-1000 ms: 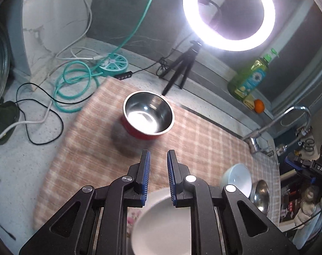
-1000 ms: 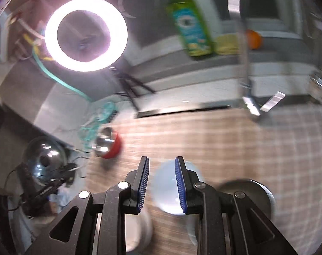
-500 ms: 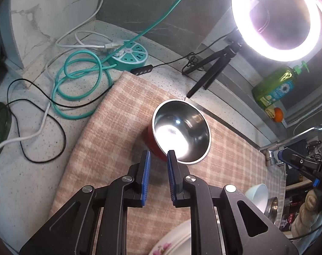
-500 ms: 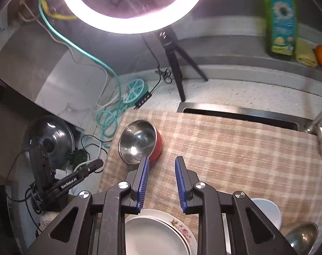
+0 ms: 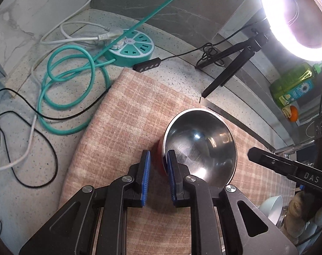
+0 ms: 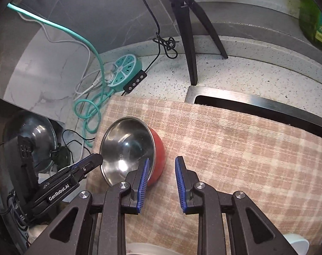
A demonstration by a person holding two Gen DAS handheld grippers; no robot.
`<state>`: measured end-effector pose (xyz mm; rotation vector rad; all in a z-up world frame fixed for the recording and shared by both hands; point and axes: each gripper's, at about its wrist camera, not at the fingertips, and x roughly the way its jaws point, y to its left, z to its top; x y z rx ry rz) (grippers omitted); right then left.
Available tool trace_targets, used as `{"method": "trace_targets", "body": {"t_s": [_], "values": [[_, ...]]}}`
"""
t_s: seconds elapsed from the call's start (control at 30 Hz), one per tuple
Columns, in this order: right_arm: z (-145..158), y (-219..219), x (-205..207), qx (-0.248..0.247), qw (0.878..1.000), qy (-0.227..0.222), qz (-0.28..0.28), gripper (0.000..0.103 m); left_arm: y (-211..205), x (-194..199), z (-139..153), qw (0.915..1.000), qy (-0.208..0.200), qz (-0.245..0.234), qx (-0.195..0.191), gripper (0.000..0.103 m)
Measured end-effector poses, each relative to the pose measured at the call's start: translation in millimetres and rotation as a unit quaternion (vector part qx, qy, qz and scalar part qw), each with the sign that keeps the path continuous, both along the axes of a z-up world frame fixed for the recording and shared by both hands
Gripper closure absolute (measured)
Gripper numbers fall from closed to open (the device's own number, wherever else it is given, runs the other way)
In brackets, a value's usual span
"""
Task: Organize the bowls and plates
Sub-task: 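Move the right gripper to the red pot rim and close on it, then lift the red pot and carry it toward the steel bowl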
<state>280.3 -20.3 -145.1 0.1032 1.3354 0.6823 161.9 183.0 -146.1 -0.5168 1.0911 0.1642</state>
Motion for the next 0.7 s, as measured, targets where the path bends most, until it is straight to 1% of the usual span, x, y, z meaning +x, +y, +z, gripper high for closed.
{"method": "trace_targets", "body": {"t_s": [0.07,0.13,0.23,0.4,0.43,0.5,0.53,0.63,0.7], "values": [[-4,5,2,-0.001,1.0,0.005,0.0,0.08,0,1,0,1.0,0.001,0.001,0.003,0.088],[-7,8,4,0.002,1.0,0.008,0.002,0.08,1,1,0,1.0,-0.001,0.0,-0.003,0.088],[-12,14,6,-0.004,1.0,0.011,0.004,0.08,-2,3,0,0.9999,0.002,-0.007,0.011,0.088],[-19,20,7,-0.019,1.0,0.015,0.014,0.08,-1,7,-3,0.9999,0.004,-0.01,0.012,0.088],[-21,21,7,-0.019,1.0,0.015,0.015,0.081,-1,8,-4,0.9999,0.003,-0.011,0.01,0.09],[-23,23,6,-0.022,0.999,0.013,0.019,0.084,1,10,-6,0.9999,0.002,-0.012,0.001,0.094],[-23,24,6,-0.021,0.999,0.015,0.021,0.088,1,10,-6,0.9999,0.0,-0.012,-0.003,0.095],[-24,25,4,-0.018,0.999,0.016,0.024,0.096,-3,10,-7,0.9998,-0.005,-0.018,-0.002,0.098],[-24,25,3,-0.024,0.999,0.012,0.022,0.096,-6,10,-6,0.9997,-0.008,-0.022,0.004,0.098]]}}
